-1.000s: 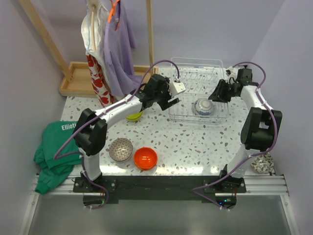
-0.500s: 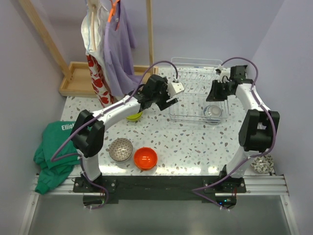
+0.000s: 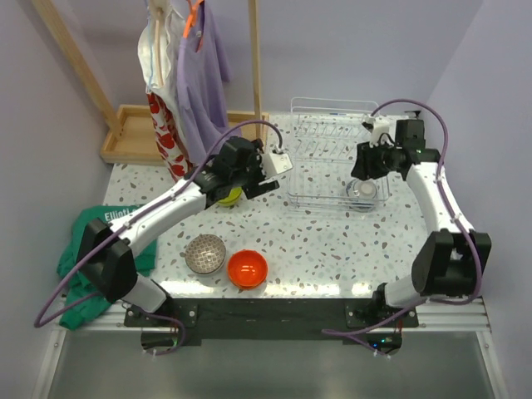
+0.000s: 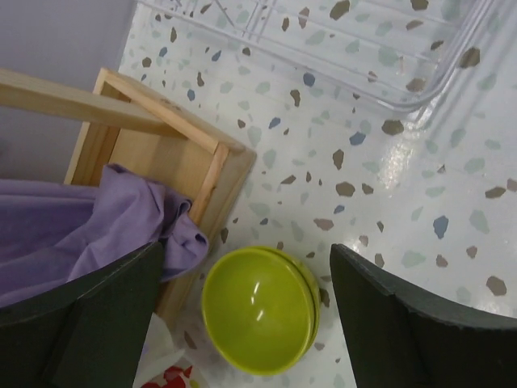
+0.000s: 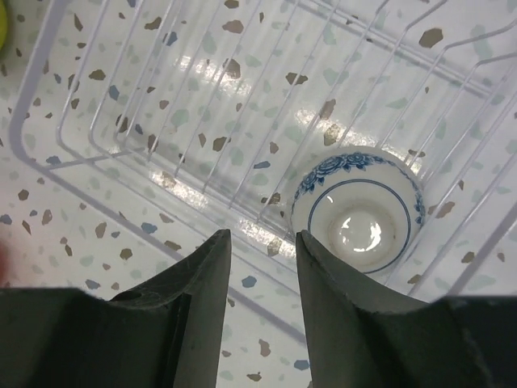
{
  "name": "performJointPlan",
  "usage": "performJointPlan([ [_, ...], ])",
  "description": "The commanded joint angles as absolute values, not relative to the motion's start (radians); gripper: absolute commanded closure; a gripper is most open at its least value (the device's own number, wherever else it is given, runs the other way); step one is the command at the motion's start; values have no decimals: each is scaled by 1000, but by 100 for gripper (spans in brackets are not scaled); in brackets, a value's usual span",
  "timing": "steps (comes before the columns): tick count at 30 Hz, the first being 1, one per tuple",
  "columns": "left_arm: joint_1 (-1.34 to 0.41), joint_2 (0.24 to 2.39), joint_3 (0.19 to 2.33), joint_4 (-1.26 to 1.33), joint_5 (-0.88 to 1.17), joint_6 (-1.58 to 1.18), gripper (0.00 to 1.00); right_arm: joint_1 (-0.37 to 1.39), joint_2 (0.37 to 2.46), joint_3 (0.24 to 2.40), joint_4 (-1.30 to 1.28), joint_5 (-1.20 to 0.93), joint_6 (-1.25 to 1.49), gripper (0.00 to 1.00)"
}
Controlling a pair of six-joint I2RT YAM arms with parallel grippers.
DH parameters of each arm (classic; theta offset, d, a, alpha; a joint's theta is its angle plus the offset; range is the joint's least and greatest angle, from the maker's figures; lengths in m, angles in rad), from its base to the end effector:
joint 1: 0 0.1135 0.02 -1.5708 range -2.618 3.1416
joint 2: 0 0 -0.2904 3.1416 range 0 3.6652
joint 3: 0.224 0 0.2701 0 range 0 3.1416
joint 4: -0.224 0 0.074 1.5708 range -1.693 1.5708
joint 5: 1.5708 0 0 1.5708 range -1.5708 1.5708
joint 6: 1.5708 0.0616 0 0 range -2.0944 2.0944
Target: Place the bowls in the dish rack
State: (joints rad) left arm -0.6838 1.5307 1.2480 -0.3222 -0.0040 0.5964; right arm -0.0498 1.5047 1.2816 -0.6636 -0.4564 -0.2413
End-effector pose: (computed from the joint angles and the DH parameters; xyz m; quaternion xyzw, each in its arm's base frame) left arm 0.3021 -0.2459 0.3107 0.5282 0.7109 -0.0185 0.4640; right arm 0.3535 0.0096 0.3033 -0.1633 0.9062 0.1635 0.3542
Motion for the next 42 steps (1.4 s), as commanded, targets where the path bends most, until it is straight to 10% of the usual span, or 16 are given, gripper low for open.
performJointPlan([
  [1,-621,1442,1167,-417,21,638,11,17,1379,1232,-643,-459,-342,54],
  [15,-592,1368,1085,-479,68,680,12,112,1229,1170,-794,-106,-295,45],
  [42,-598,1437,1072,-367,18,589,12,-382,1192,845,-1048,170,-517,44],
])
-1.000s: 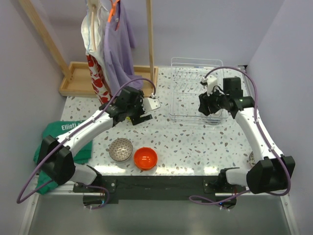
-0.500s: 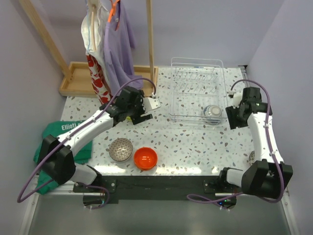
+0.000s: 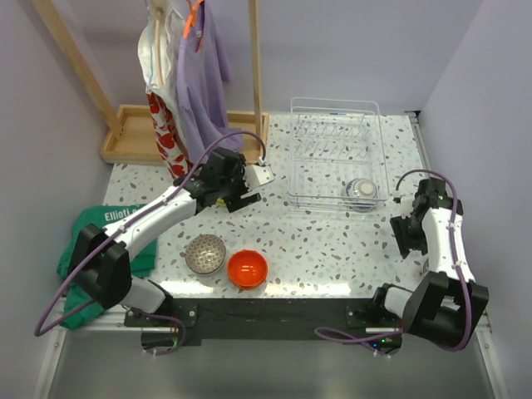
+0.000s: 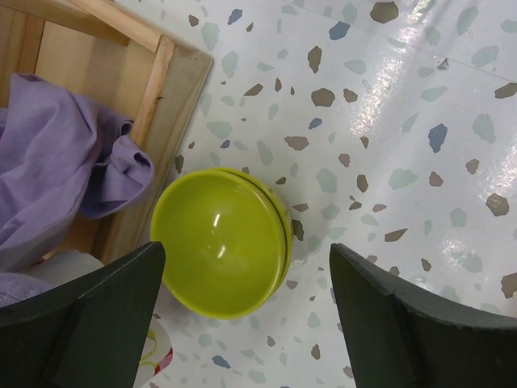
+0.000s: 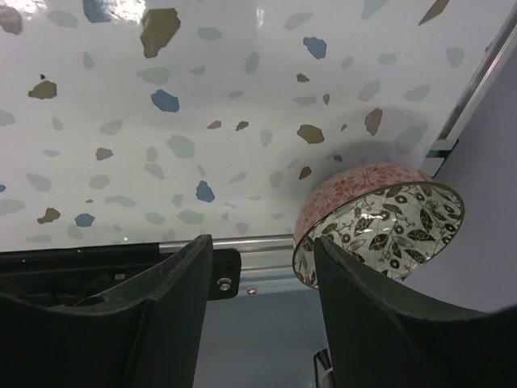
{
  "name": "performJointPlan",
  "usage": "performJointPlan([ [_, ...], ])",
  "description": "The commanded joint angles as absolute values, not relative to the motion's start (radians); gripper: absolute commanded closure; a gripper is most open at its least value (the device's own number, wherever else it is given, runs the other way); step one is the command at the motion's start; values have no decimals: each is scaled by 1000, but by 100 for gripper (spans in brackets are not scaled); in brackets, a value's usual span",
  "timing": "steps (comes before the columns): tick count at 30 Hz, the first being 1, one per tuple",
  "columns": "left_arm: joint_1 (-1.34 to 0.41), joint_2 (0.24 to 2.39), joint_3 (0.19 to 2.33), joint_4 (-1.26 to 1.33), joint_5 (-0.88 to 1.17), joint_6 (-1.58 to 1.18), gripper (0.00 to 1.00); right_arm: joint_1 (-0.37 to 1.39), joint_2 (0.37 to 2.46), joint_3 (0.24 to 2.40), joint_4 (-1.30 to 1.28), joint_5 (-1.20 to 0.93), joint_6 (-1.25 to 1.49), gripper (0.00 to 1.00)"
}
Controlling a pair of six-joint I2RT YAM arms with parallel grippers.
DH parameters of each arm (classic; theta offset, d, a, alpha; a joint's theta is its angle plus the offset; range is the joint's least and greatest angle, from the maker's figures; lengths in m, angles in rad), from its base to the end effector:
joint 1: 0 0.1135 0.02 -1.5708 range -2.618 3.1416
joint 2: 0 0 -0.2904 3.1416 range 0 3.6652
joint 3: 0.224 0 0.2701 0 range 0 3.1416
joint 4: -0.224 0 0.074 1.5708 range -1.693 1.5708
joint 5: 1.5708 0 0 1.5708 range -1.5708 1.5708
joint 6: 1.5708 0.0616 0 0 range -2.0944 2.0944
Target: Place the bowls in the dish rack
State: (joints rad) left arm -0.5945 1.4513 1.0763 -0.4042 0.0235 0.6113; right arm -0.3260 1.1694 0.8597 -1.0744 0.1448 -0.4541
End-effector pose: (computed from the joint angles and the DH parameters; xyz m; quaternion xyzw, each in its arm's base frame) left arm 0.2882 -0.1966 0.2659 0.5269 0.7574 -0.0076 0.3856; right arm 0.1873 -0.0727 0.2251 -0.0568 0.9914 -0.1020 0.0586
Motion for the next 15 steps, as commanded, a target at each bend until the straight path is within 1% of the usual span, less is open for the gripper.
performJointPlan([
  [1,-598,1443,1081,-368,17,591,12,-393,1199,836,-1042,167,-523,44],
  [11,-598,1494,1149,-380,17,589,12,-535,1215,779,-988,170,-610,46],
  [15,-600,1509,1161,-383,28,578,12,-560,1233,775,-973,175,-626,46],
])
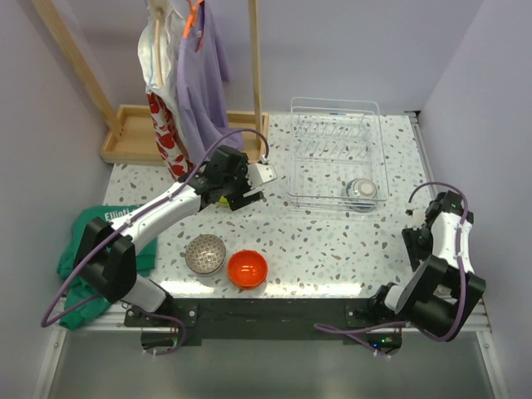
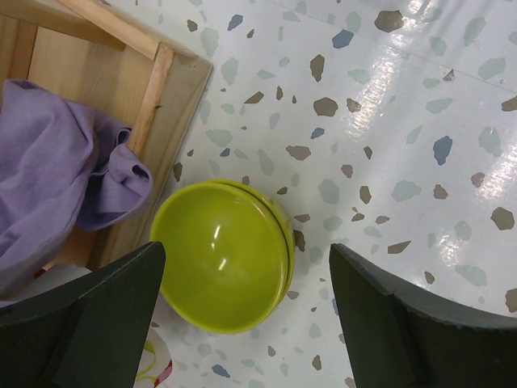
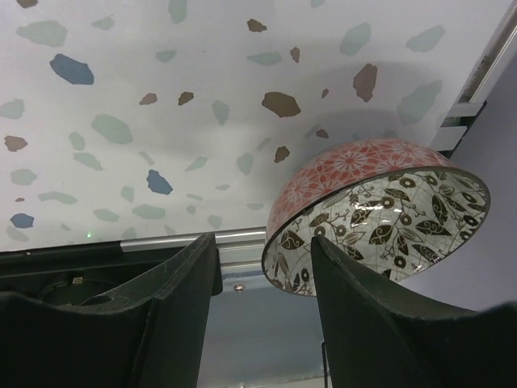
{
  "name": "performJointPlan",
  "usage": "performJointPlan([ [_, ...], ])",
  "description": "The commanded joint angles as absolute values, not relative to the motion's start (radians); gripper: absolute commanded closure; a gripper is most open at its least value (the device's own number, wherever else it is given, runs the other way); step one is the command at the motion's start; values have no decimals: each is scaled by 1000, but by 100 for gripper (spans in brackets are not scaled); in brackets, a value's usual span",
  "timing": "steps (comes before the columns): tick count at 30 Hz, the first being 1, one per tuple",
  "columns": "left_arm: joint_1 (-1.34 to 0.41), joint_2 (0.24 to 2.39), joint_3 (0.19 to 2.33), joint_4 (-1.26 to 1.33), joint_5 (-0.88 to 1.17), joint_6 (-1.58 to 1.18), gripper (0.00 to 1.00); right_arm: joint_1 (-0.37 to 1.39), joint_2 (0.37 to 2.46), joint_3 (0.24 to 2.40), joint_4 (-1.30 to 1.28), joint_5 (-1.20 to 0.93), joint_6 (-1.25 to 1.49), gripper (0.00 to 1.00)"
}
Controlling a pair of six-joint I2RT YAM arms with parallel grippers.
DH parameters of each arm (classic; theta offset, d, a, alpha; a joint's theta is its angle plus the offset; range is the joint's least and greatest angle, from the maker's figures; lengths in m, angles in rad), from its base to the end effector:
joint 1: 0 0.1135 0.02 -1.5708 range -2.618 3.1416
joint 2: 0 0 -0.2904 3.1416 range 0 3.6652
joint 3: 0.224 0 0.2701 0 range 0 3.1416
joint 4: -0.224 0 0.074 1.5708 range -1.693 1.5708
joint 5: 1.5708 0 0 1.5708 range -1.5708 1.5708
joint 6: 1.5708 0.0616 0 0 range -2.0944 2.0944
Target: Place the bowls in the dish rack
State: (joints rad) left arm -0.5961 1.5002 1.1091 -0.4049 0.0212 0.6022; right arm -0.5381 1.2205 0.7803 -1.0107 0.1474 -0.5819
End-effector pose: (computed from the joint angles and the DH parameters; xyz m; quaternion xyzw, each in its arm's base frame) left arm 0.2978 -0.2036 0.2614 0.5254 0.7623 -0.0087 0.3778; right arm 0.1674 -0.1104 0.1944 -0.0174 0.9954 -0.0940 0.0116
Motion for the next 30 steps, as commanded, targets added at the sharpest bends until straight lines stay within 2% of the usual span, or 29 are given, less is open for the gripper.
performJointPlan([
  [1,-598,1512,1166,-383,29,578,12,-563,1249,769,-970,176,-626,46],
  [11,-600,1516,1161,-379,18,577,12,-574,1327,759,-919,186,-620,54],
  [15,-600,1516,1157,-373,18,569,12,-574,1332,768,-925,176,-624,68],
  [19,-600,1517,1150,-365,18,569,12,-574,1298,798,-969,153,-640,89],
  [23,-598,1523,1150,-357,17,571,12,-574,1227,848,-1031,114,-658,100],
  [30,-600,1535,1176,-347,20,574,13,-561,1209,1155,-1204,-56,-623,100],
])
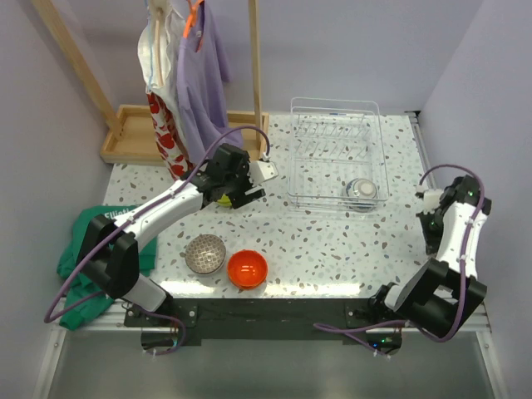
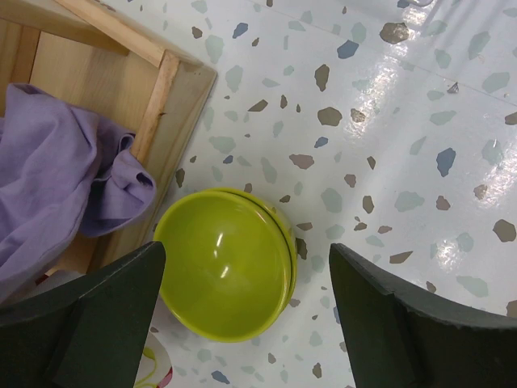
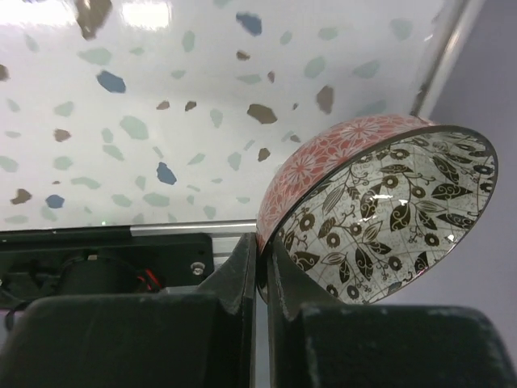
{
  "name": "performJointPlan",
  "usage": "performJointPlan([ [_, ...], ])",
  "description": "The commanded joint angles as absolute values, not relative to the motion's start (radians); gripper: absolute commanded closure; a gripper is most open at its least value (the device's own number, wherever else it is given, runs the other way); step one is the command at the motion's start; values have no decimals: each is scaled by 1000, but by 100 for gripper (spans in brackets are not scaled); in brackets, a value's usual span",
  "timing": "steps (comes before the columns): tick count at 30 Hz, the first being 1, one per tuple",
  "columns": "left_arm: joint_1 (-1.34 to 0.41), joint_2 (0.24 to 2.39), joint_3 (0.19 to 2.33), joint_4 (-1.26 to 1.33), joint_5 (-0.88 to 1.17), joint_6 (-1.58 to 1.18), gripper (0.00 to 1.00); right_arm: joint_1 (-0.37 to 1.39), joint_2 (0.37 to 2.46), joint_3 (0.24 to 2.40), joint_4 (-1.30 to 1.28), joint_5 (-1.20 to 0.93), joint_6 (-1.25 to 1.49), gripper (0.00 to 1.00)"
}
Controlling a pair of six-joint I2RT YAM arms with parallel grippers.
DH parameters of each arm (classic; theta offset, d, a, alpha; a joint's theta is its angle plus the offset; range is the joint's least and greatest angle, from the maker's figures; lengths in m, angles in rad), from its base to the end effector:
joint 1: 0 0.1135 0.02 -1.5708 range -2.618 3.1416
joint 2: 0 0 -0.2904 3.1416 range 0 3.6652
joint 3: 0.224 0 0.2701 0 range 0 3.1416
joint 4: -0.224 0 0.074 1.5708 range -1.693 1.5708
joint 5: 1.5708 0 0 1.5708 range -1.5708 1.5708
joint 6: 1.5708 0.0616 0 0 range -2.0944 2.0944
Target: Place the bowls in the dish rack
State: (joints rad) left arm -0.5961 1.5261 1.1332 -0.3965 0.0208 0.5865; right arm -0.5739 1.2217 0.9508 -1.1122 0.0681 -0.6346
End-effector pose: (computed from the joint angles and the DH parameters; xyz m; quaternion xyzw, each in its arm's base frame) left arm 0.3044 -0.2081 0.2619 0.5187 0.7654 -0.0114 0.3808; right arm 0.1789 -0.1207 0.2406 -0.0270 0.9947 -0.0811 0.0578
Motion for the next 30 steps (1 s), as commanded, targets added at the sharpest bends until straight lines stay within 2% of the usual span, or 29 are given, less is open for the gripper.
performJointPlan([
  [1,-600,1539,1183,-344,26,572,13,-561,1224,1243,-1227,-95,-620,100],
  [3,-598,1554,1206,-344,34,566,13,-552,1249,1326,-1227,-173,-578,100],
  [7,-610,1585,1256,-347,74,552,13,-534,1324,1543,-1233,-508,-483,100],
  [10,-633,1617,1301,-350,87,555,14,-503,1353,1601,-1166,-659,-375,100],
  [14,-657,1678,1379,-370,92,542,15,-431,1355,1577,-1013,-933,-194,100],
  [23,-669,1792,1554,-407,86,456,18,-246,1344,1252,-255,-1074,416,100],
  [26,-670,1836,1618,-405,80,442,19,-216,1396,1189,-118,-1088,509,100],
  [30,-678,1876,1678,-408,63,434,19,-196,1480,1198,-57,-1132,523,100],
])
